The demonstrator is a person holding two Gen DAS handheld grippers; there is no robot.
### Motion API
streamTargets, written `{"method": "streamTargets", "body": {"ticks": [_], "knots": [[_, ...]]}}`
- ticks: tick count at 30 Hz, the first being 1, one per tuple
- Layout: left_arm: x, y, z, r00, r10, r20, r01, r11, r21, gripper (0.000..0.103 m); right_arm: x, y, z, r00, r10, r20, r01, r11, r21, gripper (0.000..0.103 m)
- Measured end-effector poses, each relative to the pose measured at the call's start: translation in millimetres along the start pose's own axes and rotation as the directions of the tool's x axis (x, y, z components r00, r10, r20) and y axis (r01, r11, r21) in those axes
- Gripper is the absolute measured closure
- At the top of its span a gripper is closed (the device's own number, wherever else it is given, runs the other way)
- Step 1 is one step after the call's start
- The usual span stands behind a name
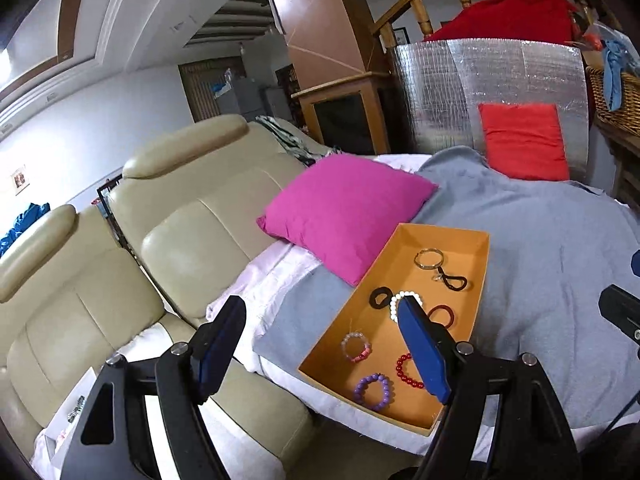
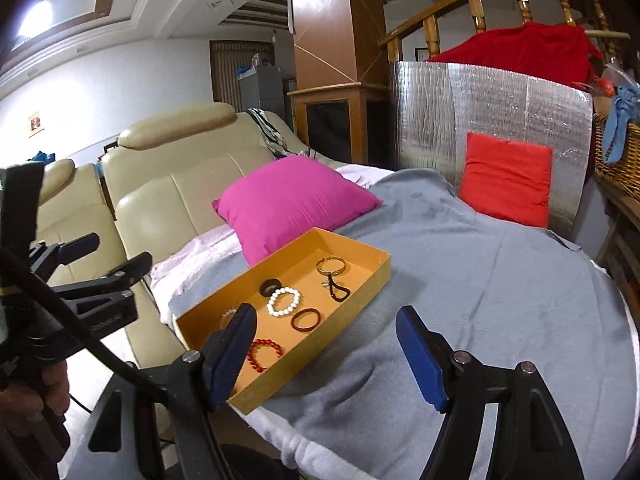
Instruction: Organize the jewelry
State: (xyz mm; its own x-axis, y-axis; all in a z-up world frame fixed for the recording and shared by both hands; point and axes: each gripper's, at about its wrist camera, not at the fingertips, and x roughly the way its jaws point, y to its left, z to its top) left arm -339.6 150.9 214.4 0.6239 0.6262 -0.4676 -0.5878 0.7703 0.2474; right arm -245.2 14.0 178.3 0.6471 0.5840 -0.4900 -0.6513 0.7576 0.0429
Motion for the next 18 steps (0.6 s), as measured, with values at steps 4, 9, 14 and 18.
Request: {"method": "streamTargets", "body": {"ticks": [4,9,14,18], "knots": [[-19,8,0,1.0,0.002,0.022,-0.002,1.0,-0.016,0.024,-18,13,1,1.0,-0.013,0.017,0.014,1.0,-0.02,0.024],[-41,17,2,0.999,-0.024,0.047,0.025,0.999,-0.033,0.024,-37,25,1,0.999,-0.023,0.026,0.024,1.0,-0.016,0.024],[-59,24,6,0.996,-0.04,0.078,0.045,0.997,-0.062,0.022,-50,35,3,0.999,-0.034,0.033,0.035,0.999,-0.024,0.024],[-68,26,7,0.994,-0.041,0.097,0.048,0.996,-0.074,0.022,-57,41,6,0.998,-0.043,0.039,0.044,0.999,-0.025,0.024]]}}
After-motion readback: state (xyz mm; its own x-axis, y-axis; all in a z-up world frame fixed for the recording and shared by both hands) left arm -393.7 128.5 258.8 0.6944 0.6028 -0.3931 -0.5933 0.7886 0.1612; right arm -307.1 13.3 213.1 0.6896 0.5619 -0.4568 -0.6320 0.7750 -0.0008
